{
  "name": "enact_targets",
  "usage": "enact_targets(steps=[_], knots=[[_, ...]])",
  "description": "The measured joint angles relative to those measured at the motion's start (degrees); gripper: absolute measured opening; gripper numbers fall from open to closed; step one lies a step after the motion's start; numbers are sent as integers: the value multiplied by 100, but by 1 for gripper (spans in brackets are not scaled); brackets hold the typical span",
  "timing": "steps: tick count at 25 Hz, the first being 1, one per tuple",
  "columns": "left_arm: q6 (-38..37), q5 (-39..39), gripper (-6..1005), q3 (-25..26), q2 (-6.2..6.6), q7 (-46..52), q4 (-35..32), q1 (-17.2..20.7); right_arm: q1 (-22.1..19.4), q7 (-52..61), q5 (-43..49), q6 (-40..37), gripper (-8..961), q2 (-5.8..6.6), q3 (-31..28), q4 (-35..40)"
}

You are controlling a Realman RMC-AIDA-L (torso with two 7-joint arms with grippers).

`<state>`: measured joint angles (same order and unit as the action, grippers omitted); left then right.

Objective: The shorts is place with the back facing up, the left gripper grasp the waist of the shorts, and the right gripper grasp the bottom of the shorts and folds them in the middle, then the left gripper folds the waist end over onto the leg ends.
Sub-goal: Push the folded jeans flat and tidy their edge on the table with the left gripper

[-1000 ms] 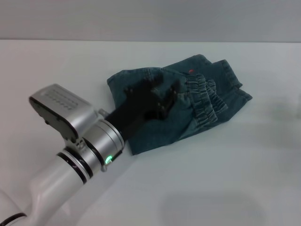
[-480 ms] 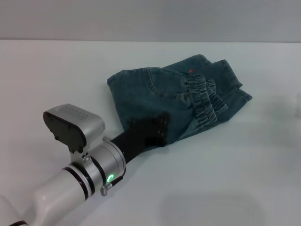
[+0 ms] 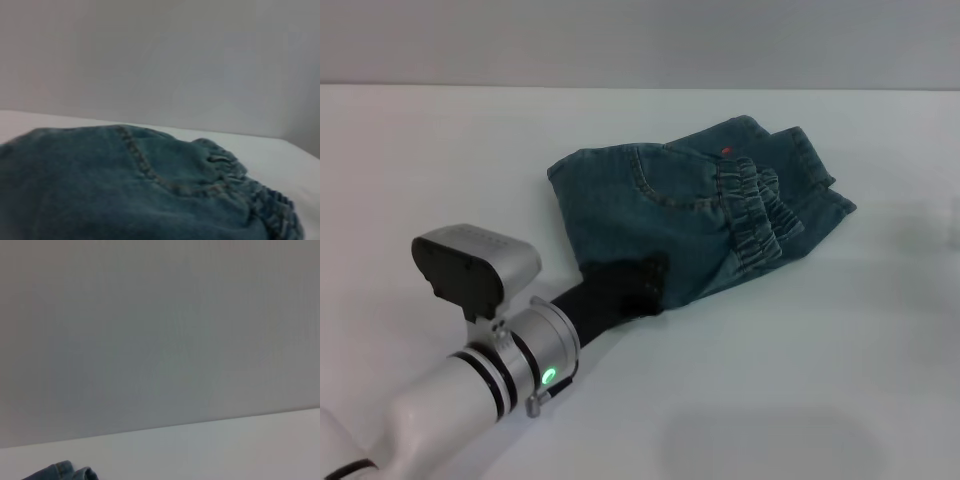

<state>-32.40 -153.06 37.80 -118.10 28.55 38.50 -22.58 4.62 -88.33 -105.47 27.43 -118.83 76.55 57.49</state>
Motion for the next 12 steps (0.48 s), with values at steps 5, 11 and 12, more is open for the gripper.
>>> enact_targets(steps=[5,11,12], knots=[[47,-4,11,271,11,18,-144,-96,-15,0,0,4,75,-5,6,17],[97,-7,19,347,13,486,-717,-611,-45,7,-33,79,77,-15,9,26],[93,-7,21,346,12,510,-759,-651,-49,17,-35,83,77,-17,9,31]])
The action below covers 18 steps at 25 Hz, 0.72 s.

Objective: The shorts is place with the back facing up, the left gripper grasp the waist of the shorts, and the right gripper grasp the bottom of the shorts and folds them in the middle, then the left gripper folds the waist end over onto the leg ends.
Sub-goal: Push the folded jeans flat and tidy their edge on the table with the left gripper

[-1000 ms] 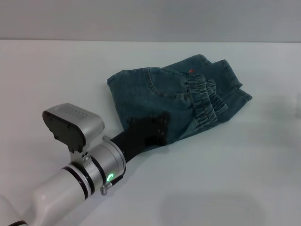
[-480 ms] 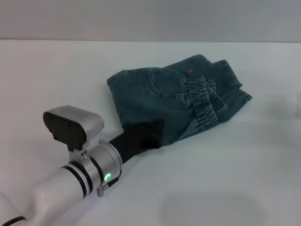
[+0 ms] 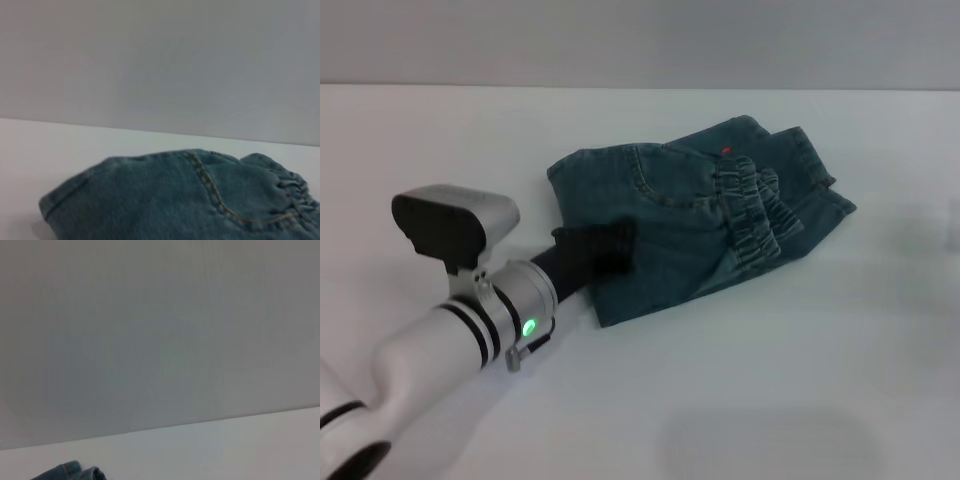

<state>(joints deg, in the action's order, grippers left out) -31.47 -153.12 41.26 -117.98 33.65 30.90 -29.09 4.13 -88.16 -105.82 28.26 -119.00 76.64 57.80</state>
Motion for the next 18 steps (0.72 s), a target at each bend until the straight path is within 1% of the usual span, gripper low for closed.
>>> enact_targets(steps=[1,2,5,10,11,12,15,18], knots=[[0,0,22,0,0,0,0,0,-3,9,-1,7,77,-1,0,2],[-4,0,23,0,-5,30,-91,-93,-6,17,-2,18,78,-1,0,7],[5,1,27,8,-8,37,-167,-209,-14,30,-10,64,79,-4,0,18],[12,2,34,24,-6,53,-218,-274,-40,37,-17,120,80,-18,0,82],[12,3,36,61,-6,143,-434,-456,-47,42,-21,151,80,-18,0,84],[12,3,37,61,-6,143,-434,-456,-47,42,-21,151,81,-18,0,84],[-23,6,41,77,-9,189,-640,-630,-52,45,-24,154,81,-22,0,84],[-141,5,45,101,14,103,-483,-544,-53,46,-26,163,82,-27,1,72]])
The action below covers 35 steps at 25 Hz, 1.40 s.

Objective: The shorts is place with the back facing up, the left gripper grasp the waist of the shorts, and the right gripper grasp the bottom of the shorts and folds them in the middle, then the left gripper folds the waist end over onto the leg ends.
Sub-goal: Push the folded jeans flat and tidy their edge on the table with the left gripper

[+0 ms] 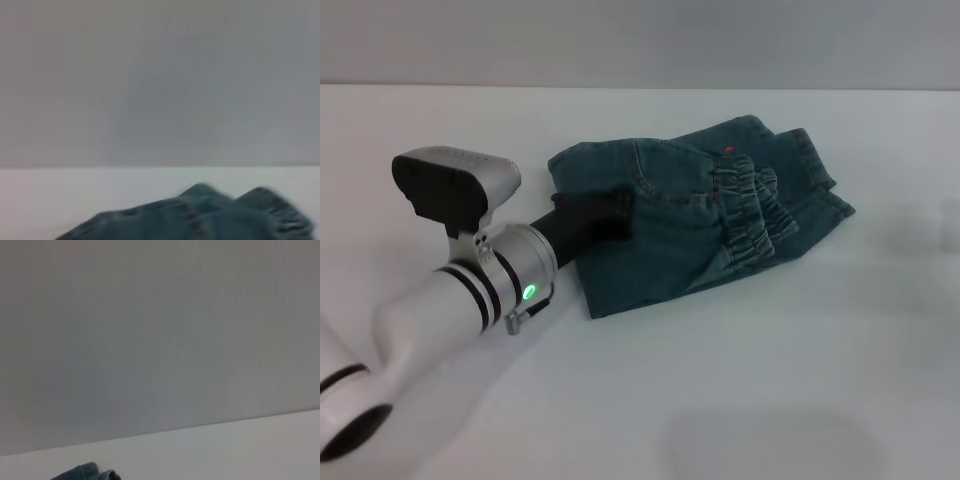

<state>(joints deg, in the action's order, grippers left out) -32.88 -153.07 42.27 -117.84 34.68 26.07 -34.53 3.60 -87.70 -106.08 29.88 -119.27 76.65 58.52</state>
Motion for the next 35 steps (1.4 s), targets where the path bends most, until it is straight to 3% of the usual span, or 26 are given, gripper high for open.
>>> enact_targets(steps=[3,5,10,15,19,28,35], knots=[[-327,-19,49,36,35,-400,572,481,-6,2,-1,17,83,0,21,-28],[-332,-51,52,39,41,-450,694,578,-5,3,-1,28,84,0,39,-49],[245,-440,58,-13,61,-283,1443,1015,38,3,-1,29,85,7,58,-61],[599,-635,65,-76,47,-7,1512,1057,75,6,-1,29,87,15,61,-61],[804,-672,70,-71,32,164,1417,979,87,6,-1,2,88,18,61,-61],[1075,-662,82,14,-8,730,443,129,75,7,0,-5,91,13,53,-49],[1025,-664,92,180,-10,760,-33,-214,59,8,0,-14,93,3,60,-56]])
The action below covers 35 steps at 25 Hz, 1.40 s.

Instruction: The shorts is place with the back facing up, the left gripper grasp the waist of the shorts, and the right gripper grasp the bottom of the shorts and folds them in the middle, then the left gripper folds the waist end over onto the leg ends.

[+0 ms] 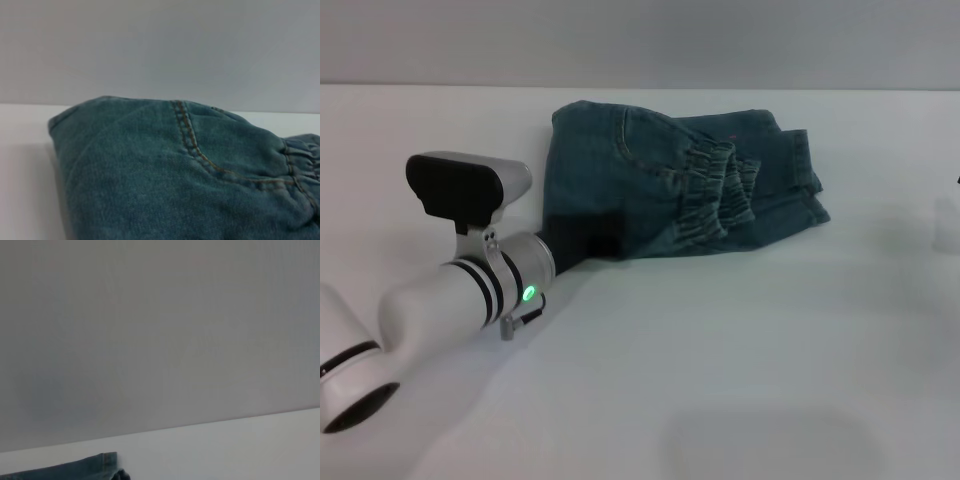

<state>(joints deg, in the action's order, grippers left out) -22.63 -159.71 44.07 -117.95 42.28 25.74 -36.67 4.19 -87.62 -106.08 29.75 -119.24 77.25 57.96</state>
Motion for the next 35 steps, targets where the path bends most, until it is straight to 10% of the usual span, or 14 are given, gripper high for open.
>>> enact_targets(steps=[13,20,35], knots=[[-454,-7,109,221,14,-47,-355,-187,-26,-49,-62,136,96,-11,76,-39],[-2128,24,119,1239,-39,-2549,610,1218,-259,-1214,-241,344,98,-49,177,346],[-3177,37,139,2109,-18,-3684,562,1931,-375,-8472,-6055,1542,103,-69,971,-1155]])
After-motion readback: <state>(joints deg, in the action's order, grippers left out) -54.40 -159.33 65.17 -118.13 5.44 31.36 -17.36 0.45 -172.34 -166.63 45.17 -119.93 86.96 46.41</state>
